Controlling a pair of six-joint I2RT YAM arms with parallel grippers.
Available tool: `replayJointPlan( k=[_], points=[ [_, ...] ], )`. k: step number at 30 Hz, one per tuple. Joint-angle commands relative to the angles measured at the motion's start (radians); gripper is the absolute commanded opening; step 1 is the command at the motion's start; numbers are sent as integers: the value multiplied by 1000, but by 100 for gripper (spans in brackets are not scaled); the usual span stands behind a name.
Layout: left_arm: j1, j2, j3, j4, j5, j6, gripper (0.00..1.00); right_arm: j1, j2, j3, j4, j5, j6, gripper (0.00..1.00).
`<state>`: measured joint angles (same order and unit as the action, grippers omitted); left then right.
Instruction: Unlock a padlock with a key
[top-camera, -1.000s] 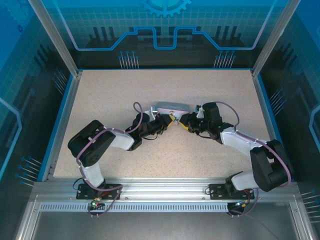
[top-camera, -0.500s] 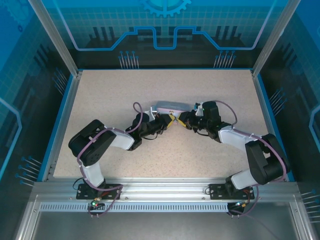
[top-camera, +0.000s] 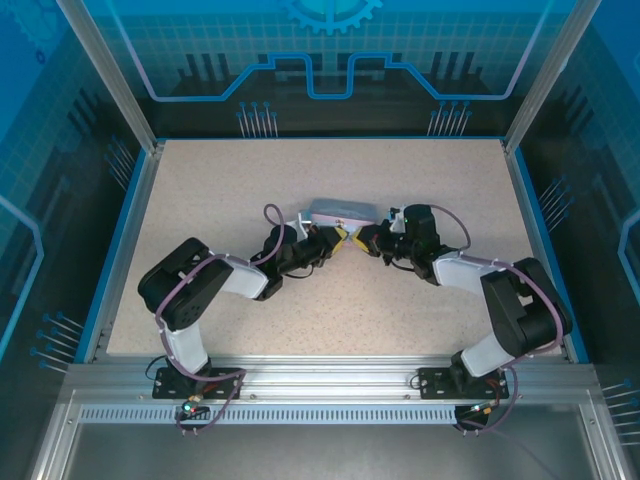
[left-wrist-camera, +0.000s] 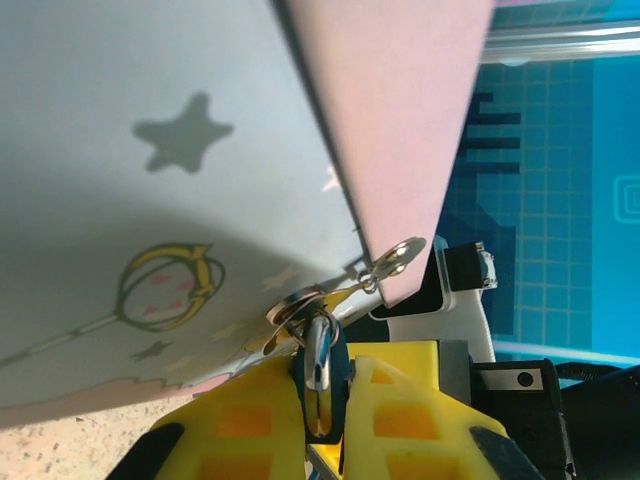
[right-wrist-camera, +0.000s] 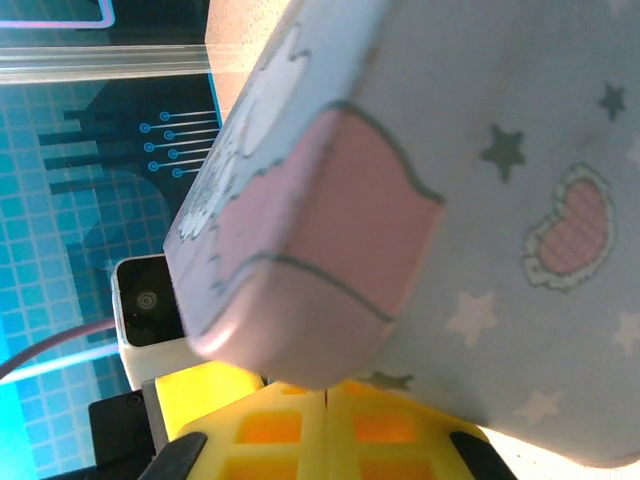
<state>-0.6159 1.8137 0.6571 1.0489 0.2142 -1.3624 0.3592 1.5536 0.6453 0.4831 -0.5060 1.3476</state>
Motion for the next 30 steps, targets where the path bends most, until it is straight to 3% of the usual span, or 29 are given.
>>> replayJointPlan(
  k=[1, 11, 14, 18, 26, 27, 30],
  points=[
    [-20, -2, 21, 78, 39, -2, 0, 31, 58, -10, 149, -57, 104, 0],
    [-36, 17, 38, 87, 31, -11, 0, 100, 86, 84, 130, -69, 99, 0],
    [-34, 18, 38, 99, 28, -23, 0, 77, 73, 57, 91, -46, 92, 0],
    [-39, 5, 41, 73, 23, -4, 0, 102, 115, 67, 190, -96, 139, 0],
    [-37, -13, 27, 59, 2, -4, 0, 98, 96, 57, 139, -79, 117, 0],
    [-37, -13, 24, 59, -1, -3, 0, 95, 82, 61, 106, -73, 97, 2],
    [-35, -16, 11, 50, -18, -9, 0, 82, 39, 57, 38, -54, 55, 18]
  ],
)
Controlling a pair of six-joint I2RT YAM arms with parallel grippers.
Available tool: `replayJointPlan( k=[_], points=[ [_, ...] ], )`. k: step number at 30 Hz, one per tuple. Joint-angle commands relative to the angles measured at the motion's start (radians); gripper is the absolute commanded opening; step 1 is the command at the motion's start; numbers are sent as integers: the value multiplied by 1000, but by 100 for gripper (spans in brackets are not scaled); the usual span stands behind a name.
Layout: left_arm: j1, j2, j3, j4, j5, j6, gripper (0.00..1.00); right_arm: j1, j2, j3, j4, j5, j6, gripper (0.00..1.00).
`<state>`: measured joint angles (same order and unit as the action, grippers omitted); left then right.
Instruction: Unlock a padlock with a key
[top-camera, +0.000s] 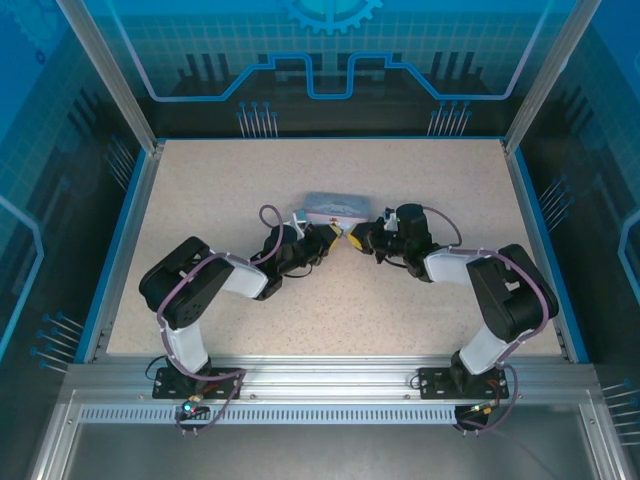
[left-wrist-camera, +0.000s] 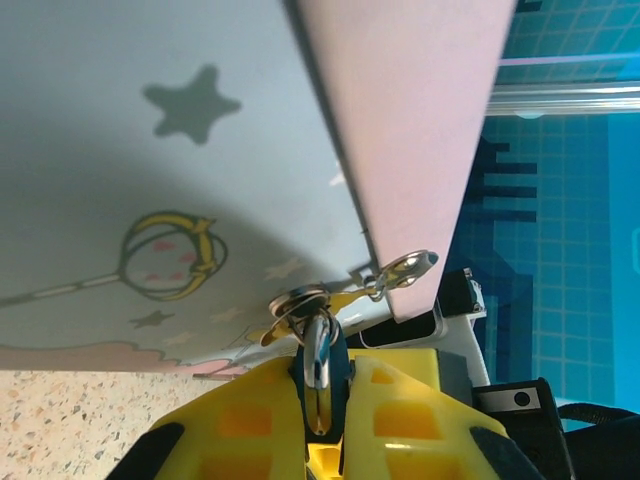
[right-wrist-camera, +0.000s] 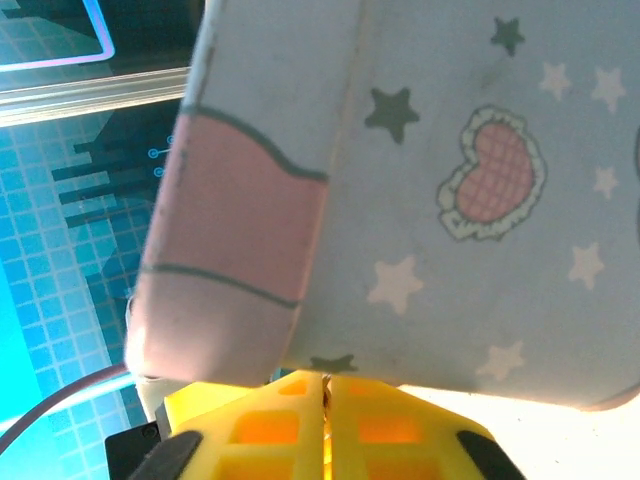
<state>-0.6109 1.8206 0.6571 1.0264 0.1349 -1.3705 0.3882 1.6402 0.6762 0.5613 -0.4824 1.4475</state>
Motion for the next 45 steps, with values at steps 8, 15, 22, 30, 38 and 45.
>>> replayJointPlan(
  k=[8, 15, 22, 30, 38, 45],
  points=[
    [-27, -10, 6, 49, 31, -14, 0, 11, -132, -9, -115, -87, -99, 60],
    [-21, 1, 32, 23, 32, -12, 0, 5, -248, -5, -412, -99, -286, 68],
    [-15, -23, 49, -44, 49, -18, 0, 9, -404, 175, -922, 183, -846, 58],
    [-15, -91, 72, -202, 67, -9, 0, 108, -418, 267, -958, 401, -1335, 44],
    [-15, -127, 104, -302, 84, 0, 0, 248, -353, 209, -845, 586, -1453, 46],
    [-13, -130, 125, -331, 102, 1, 0, 289, -275, 218, -787, 647, -1491, 46]
  ],
)
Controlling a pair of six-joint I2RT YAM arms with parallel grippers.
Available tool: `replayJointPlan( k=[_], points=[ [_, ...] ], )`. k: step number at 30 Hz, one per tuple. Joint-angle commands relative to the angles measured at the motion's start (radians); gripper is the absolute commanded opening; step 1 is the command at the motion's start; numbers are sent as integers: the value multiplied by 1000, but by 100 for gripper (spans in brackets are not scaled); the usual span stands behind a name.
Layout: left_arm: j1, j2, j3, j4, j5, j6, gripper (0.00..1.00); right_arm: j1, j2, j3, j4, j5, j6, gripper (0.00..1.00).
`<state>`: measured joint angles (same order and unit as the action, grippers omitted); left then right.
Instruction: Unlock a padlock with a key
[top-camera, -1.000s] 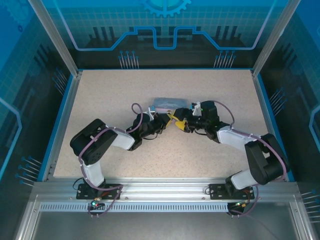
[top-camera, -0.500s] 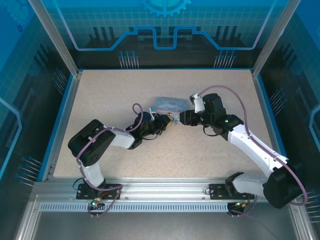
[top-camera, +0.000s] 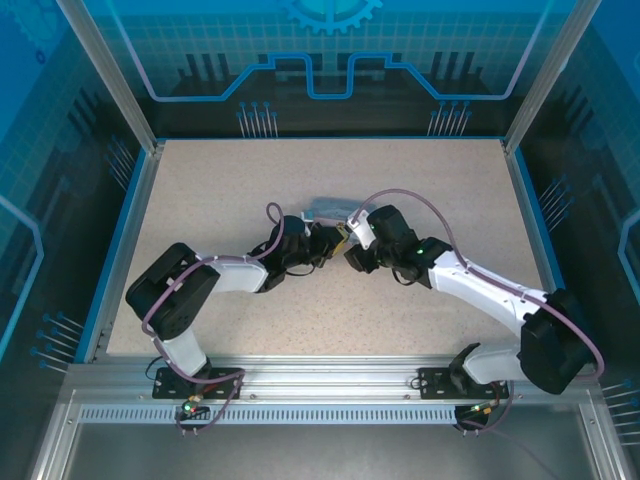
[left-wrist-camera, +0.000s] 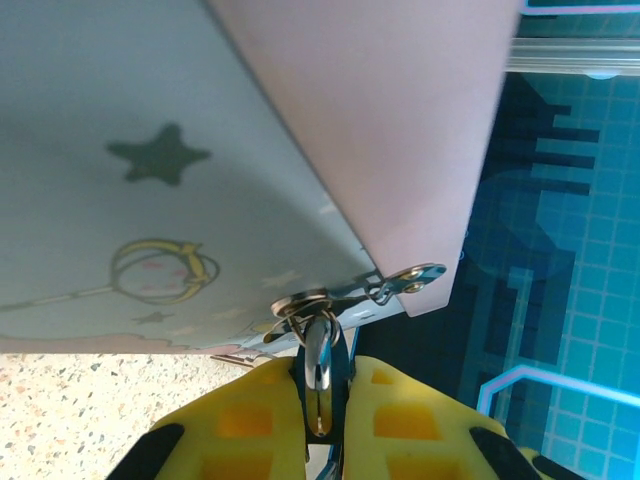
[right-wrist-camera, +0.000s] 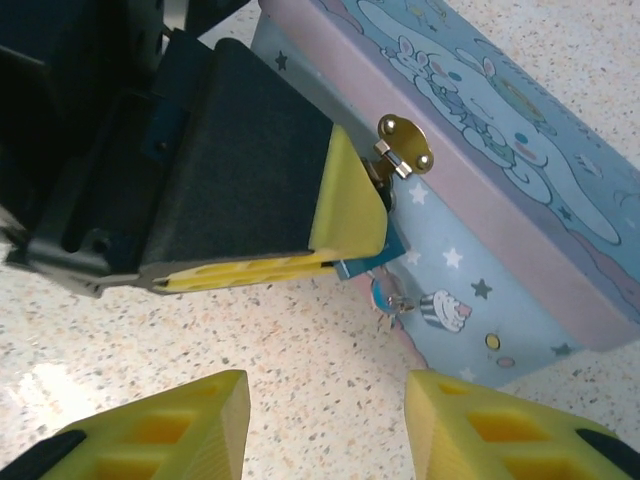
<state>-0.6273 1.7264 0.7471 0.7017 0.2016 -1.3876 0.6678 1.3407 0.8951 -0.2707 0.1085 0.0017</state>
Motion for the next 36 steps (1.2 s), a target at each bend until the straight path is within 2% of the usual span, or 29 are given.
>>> replayJointPlan(
  k=[1, 27, 31, 36],
  points=[
    [2, -36, 39, -8, 38, 16, 0, 10, 37, 3, 51, 59, -50, 45],
    [7, -36, 63, -42, 62, 27, 0, 12, 162, 26, 134, 108, -73, 42],
    [6, -33, 63, -42, 65, 27, 0, 11, 193, 53, 136, 112, -75, 31],
    [7, -31, 56, -39, 64, 25, 0, 12, 212, 78, 127, 111, -70, 7]
  ],
)
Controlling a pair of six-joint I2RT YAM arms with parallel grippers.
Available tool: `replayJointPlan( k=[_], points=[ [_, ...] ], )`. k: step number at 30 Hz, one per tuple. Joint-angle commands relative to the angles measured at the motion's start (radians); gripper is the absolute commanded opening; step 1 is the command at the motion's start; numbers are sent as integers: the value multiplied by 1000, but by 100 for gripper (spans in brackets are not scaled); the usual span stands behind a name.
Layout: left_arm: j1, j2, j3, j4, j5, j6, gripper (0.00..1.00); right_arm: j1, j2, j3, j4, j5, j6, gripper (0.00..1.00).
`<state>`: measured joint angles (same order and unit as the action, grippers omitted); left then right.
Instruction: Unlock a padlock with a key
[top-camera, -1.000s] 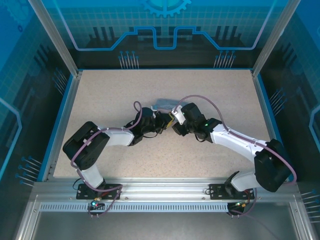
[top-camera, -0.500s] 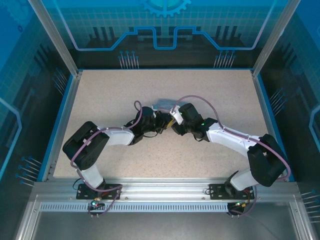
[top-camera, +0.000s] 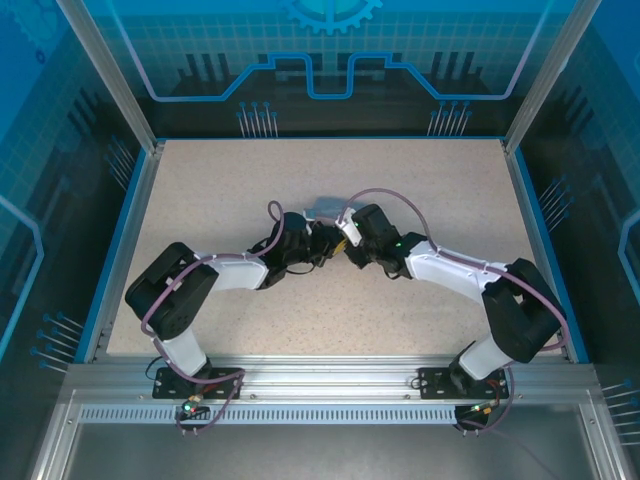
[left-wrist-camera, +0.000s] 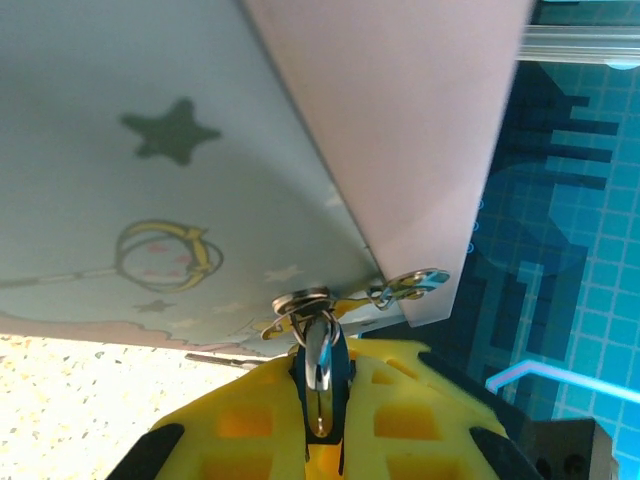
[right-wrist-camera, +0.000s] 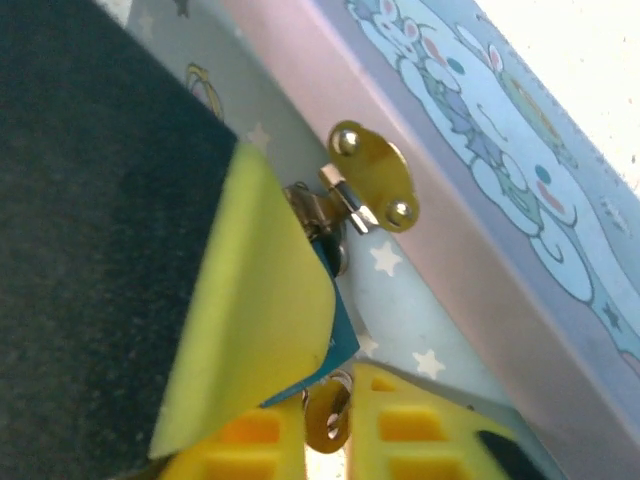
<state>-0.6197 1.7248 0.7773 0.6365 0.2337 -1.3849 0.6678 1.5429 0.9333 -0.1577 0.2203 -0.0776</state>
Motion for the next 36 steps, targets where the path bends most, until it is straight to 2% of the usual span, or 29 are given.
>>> replayJointPlan(
  k=[1, 4, 8, 10, 11, 15, 20, 25, 33, 36],
  points=[
    [-1, -29, 24, 29, 32, 21, 0, 10, 8, 44, 7, -15, 15, 2],
    [-1, -23, 18, 40, 29, 20, 0, -7, -7, 54, -19, -105, 50, 0],
    [-1, -12, 9, 59, 26, 17, 0, -55, -8, 87, -79, -326, 123, 0],
    [0, -6, 4, 74, 24, 13, 0, -67, -4, 103, -106, -417, 143, 25],
    [1, -5, 2, 77, 24, 15, 0, -70, -11, 100, -117, -437, 149, 31],
    [1, -2, -3, 68, 20, 37, 0, -127, -77, 48, -101, -521, 212, 40],
    [1, -4, -48, 83, 15, 65, 0, -220, -165, -88, 30, -606, 365, 53],
    [1, -12, -94, 58, 16, 113, 0, -239, -150, -160, 153, -674, 524, 53],
    [1, 20, -125, 66, 58, 170, 0, -200, -68, -241, 315, -650, 695, 53],
    [0, 41, -109, 60, 100, 190, 10, -179, -29, -238, 322, -604, 720, 52]
  ],
)
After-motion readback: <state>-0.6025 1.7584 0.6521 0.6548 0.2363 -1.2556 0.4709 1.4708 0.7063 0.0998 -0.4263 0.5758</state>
